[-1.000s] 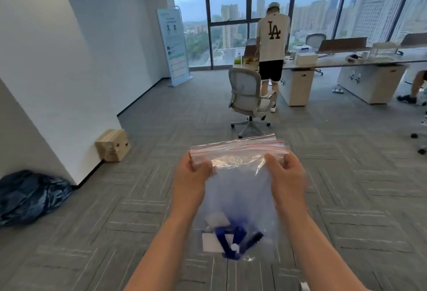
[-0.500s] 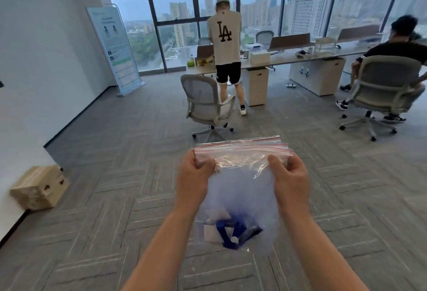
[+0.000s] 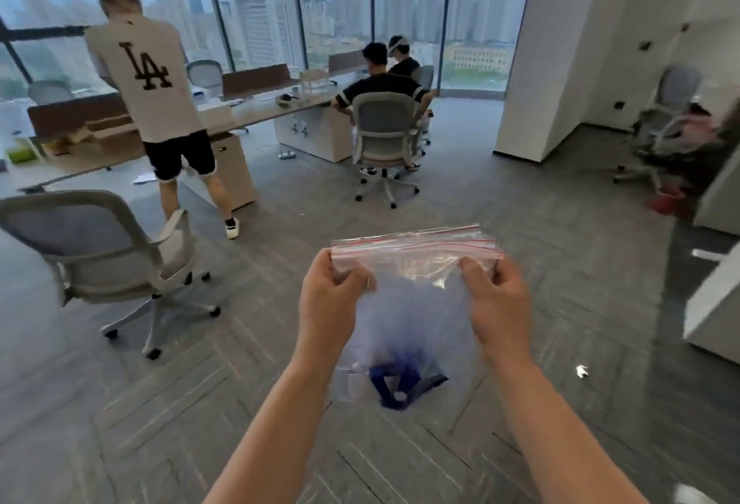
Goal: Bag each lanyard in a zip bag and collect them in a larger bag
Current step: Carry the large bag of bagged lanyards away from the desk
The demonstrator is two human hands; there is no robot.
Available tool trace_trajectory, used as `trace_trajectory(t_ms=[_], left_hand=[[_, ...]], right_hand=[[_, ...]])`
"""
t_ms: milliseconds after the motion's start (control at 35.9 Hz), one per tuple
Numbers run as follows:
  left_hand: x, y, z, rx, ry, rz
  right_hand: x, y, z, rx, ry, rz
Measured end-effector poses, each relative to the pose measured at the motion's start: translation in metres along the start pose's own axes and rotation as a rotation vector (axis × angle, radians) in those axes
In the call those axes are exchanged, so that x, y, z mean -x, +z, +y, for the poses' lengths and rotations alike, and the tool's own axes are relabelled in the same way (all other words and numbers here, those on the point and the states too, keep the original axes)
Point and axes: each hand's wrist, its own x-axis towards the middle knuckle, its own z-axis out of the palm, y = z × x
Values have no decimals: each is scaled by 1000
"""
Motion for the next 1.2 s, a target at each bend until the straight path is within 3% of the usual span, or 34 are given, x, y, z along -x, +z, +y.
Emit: trace_trajectory(t_ms=[278,529,835,1197], left_hand=[[-121,125,-28,9,-14,-274],[-212,257,-52,-3,-9,-421],[-283,412,-51,14,-1,-632],[-354,645,-66,72,34,-1012]], right_hand=[[-129,-19,30,-3,-52,303],[-256,-57,55,40,-12,441],[-378,-123,60,128,-20,586],[-521,-227,78,229,10,957]])
